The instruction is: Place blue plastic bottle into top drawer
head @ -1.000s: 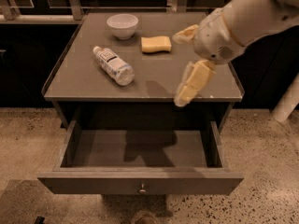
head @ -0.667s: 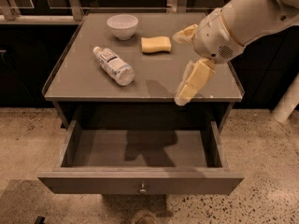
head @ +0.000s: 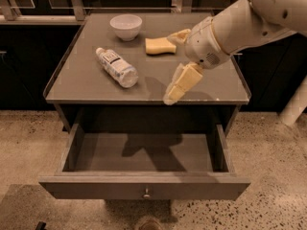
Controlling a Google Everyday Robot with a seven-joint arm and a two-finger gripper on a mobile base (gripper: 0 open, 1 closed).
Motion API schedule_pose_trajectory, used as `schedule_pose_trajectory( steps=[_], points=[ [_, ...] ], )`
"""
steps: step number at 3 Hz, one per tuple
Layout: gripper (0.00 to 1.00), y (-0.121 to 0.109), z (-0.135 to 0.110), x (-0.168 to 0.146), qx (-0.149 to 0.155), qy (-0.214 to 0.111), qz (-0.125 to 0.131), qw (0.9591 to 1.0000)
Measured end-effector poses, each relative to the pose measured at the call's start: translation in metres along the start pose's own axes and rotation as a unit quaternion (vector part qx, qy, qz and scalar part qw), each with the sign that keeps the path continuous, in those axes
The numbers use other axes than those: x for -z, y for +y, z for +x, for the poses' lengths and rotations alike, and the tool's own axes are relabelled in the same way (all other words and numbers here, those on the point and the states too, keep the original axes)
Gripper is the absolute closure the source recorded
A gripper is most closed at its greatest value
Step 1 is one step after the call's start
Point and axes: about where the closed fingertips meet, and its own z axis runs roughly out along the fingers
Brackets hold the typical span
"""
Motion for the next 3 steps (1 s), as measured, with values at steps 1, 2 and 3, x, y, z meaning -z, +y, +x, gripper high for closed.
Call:
schedule_pose_trajectory(
  steps=[1, 2, 3],
  points=[
    [0.0, -0.018, -0.01, -0.043, 0.002, -0.041, -0.019, 0.999],
    [0.0, -0.023, -0.018, -0.088, 0.004, -0.072, -0.062, 0.9955],
    [0.0, -0.023, -0.016, -0.093, 0.002, -0.073, -0.065, 0.9952]
  ],
)
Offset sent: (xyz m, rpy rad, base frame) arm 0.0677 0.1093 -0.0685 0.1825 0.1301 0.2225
